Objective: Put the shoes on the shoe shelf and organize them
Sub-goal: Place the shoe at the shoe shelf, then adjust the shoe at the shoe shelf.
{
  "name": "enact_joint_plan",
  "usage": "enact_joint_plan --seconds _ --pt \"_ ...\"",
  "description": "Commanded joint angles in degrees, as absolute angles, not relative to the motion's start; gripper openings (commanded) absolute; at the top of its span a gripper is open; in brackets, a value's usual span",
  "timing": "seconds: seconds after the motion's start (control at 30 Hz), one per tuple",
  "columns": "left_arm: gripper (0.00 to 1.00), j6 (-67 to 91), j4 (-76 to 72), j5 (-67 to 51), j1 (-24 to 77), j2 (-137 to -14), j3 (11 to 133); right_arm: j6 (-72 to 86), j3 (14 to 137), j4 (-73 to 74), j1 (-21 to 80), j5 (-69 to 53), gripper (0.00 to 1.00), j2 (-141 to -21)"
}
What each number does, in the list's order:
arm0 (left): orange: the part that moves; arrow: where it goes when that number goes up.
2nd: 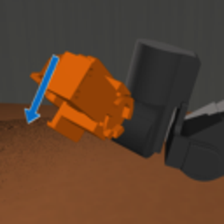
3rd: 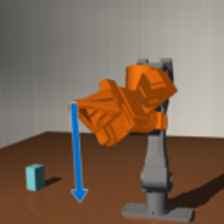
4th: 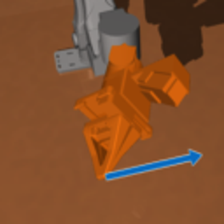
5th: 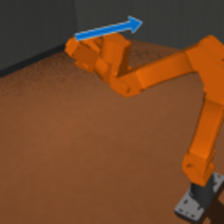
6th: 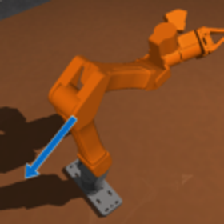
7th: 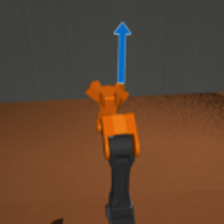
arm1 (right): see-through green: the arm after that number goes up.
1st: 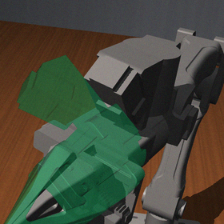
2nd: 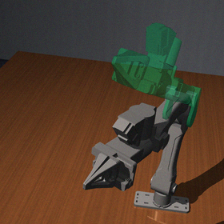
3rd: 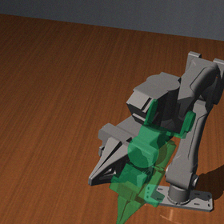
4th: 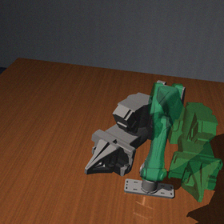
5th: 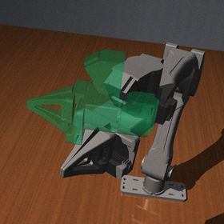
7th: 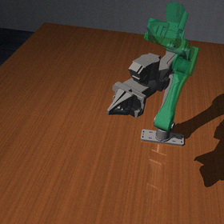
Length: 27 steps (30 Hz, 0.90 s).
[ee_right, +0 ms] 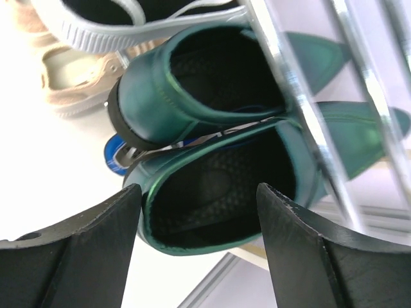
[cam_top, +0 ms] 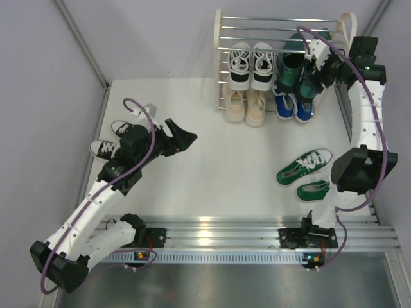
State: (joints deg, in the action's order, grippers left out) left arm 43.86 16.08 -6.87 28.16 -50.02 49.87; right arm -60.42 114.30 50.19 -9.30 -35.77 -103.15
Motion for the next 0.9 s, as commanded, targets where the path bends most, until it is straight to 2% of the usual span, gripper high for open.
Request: enact_joint_plan --seconds 0.0,0.1,0.13,0.27,0.4,0.57,0.73,0.87 --pt "0.84 44.1 11.8 -7.9 27.9 -49.7 50.3 -57.8 115.3 44.1 -9.8 -36.4 0.72 -99.1" --pt "0.84 44.0 11.9 -7.9 27.9 -49.7 50.4 -56.7 115.5 44.9 -9.8 -36.9 0.78 -98.6" --pt "0.84 44.0 11.9 -7.8 27.8 -49.5 50.4 -55.9 115.2 44.9 -9.8 -37.3 0.83 -97.5" --pt "0.84 44.0 11.9 -7.7 27.8 -49.4 50.4 -52.0 112.3 43.3 -9.8 -40.4 0.90 -92.8" --pt "0.84 43.9 11.4 -8.3 27.9 -49.9 50.4 -38.5 112.3 40.1 -9.8 -36.6 0.99 -89.6" --pt "0.84 44.0 10.9 -8.4 27.9 -49.7 49.8 -16.9 109.4 40.5 -10.4 -32.5 0.99 -85.3" --pt "0.84 44.6 9.8 -9.1 27.8 -49.0 48.4 8.1 91.2 30.4 -10.6 -20.1 0.97 -76.1" --pt "0.84 44.8 9.5 -9.2 27.9 -48.7 48.0 11.3 81.2 23.8 -10.5 -15.4 0.97 -73.0"
